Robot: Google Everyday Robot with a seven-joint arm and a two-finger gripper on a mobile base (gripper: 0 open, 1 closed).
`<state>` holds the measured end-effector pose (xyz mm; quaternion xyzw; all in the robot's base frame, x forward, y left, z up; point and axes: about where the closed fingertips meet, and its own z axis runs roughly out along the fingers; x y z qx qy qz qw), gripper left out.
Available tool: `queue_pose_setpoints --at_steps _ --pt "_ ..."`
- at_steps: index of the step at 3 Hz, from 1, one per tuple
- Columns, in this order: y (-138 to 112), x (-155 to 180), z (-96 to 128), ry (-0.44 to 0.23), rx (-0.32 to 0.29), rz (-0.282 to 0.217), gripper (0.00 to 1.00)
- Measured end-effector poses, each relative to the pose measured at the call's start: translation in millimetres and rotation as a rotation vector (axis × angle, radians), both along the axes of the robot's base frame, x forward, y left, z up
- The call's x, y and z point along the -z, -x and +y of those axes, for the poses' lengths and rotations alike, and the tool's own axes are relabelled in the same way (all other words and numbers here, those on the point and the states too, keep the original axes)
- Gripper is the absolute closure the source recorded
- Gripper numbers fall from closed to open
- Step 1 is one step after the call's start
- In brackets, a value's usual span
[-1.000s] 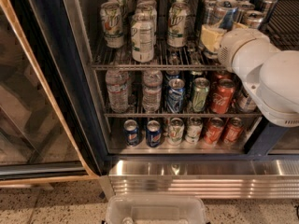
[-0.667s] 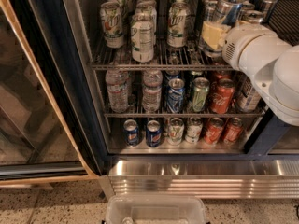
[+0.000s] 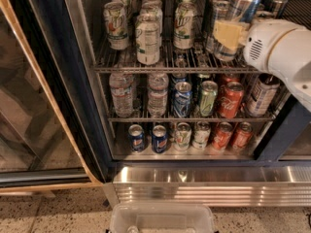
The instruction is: Pick redbull can from top shelf of fridge
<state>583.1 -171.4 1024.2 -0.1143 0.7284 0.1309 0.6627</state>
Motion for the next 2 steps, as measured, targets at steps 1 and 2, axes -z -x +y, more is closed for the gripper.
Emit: queue_pose_setpoints --at_steps 1,2 --pt "26.2 0.9 0.6 0.007 -0.056 0.056 1.0" --pt "26.9 0.9 1.6 0.008 -0.06 0.057 1.0"
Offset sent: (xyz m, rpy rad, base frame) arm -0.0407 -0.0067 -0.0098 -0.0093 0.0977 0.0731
